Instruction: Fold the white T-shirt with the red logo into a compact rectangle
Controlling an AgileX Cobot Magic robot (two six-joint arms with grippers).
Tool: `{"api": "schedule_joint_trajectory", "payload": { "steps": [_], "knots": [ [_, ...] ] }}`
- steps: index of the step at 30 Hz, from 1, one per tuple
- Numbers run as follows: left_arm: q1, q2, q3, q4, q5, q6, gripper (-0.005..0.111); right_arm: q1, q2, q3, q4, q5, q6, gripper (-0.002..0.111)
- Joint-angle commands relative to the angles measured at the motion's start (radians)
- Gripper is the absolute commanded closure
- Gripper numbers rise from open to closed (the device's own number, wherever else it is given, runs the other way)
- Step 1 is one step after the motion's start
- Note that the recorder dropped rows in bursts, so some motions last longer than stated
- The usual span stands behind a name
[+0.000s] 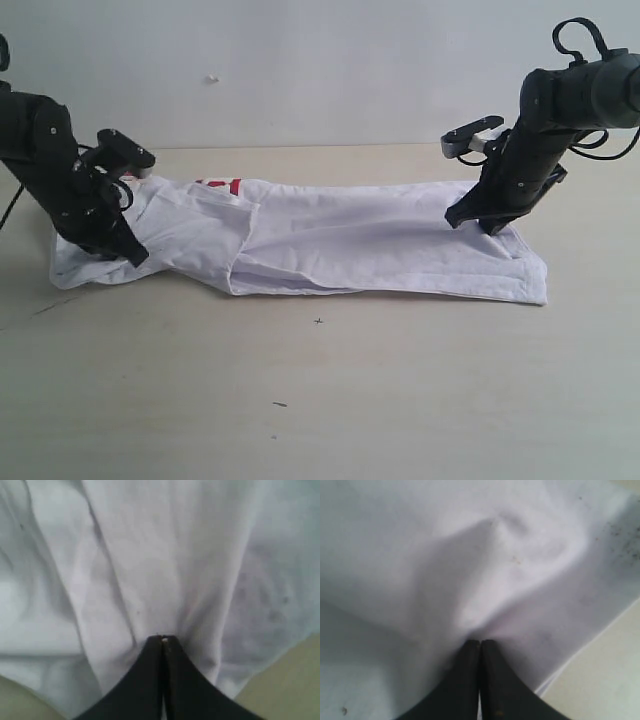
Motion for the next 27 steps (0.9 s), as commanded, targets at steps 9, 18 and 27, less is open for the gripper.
{"api": "schedule_joint_trajectory", "payload": {
  "steps": [9,18,27],
  "knots": [
    [0.010,0.082,-0.005,0.022,0.108,0.004,0.107,-0.001,0.018,0.013,0.021,0.047,-0.003,0.108],
    [0.010,0.076,0.006,0.002,0.342,0.075,0.107,-0.001,0.016,0.013,0.019,0.110,0.001,0.108],
    [0.010,0.019,0.009,-0.066,0.427,0.125,0.107,-0.001,-0.068,0.015,0.028,0.123,0.050,0.108]
  ]
}}
